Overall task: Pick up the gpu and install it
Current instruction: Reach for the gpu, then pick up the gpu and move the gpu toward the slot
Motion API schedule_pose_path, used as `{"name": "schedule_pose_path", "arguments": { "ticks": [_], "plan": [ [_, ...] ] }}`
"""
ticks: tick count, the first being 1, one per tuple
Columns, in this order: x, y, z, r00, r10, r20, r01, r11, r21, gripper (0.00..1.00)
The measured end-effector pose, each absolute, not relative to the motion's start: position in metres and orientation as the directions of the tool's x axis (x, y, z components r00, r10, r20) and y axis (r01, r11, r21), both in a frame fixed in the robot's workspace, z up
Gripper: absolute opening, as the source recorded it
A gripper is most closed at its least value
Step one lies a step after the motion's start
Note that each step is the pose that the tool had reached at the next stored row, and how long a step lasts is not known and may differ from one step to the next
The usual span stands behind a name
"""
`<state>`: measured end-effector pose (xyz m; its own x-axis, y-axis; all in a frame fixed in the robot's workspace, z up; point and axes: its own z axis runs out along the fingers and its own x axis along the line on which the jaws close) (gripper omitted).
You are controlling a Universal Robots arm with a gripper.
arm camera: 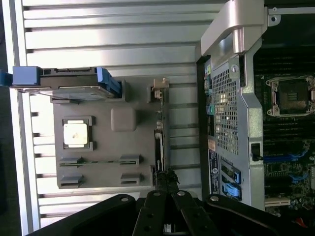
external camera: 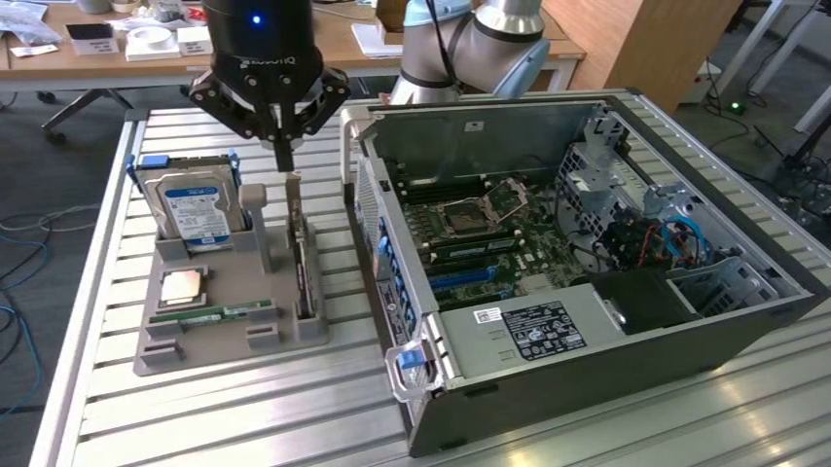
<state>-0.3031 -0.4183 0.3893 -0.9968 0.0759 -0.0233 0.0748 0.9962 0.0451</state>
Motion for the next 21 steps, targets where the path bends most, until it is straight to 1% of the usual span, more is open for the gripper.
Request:
{"name": "schedule_pose_path", "arguments": {
  "ticks": [21],
  "plan": [
    [-0.3065,-0.4194,0.3892,-0.997,0.076,-0.023,0.075,0.996,0.045,0.11]
  ]
}}
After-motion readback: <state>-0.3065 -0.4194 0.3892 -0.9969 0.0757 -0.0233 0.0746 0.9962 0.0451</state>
